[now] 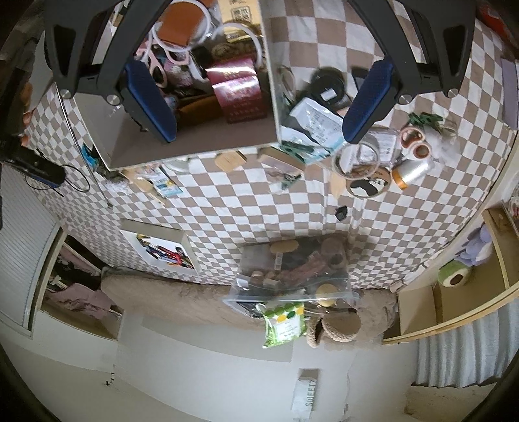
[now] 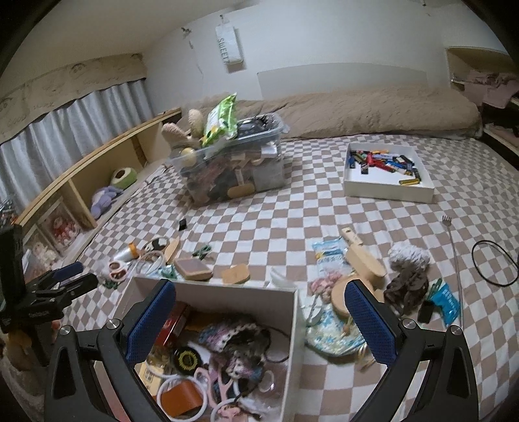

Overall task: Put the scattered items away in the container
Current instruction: 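Open the left tool and withdraw both tools from the white box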

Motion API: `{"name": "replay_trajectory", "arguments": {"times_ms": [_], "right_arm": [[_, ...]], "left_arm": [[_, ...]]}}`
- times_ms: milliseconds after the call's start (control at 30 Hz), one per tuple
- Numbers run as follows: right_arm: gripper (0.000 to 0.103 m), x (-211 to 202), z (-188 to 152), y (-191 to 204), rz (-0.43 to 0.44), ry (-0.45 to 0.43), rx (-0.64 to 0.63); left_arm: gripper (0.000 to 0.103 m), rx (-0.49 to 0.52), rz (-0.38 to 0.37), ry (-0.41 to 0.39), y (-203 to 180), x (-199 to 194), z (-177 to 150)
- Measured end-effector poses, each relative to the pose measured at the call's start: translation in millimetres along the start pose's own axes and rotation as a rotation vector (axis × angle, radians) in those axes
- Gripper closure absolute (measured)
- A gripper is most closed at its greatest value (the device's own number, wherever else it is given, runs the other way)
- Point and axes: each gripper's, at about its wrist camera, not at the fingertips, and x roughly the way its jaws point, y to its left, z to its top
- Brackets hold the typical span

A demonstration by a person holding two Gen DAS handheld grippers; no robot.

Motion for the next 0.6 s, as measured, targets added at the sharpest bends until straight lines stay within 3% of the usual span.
{"name": "replay_trajectory", "arguments": {"times_ms": [600], "right_arm": [[0.0,22,24,-54,-0.07,-0.039,0.12]], "left_arm": [[0.0,-0.084,0.16,-0.07,53,27,27]]}}
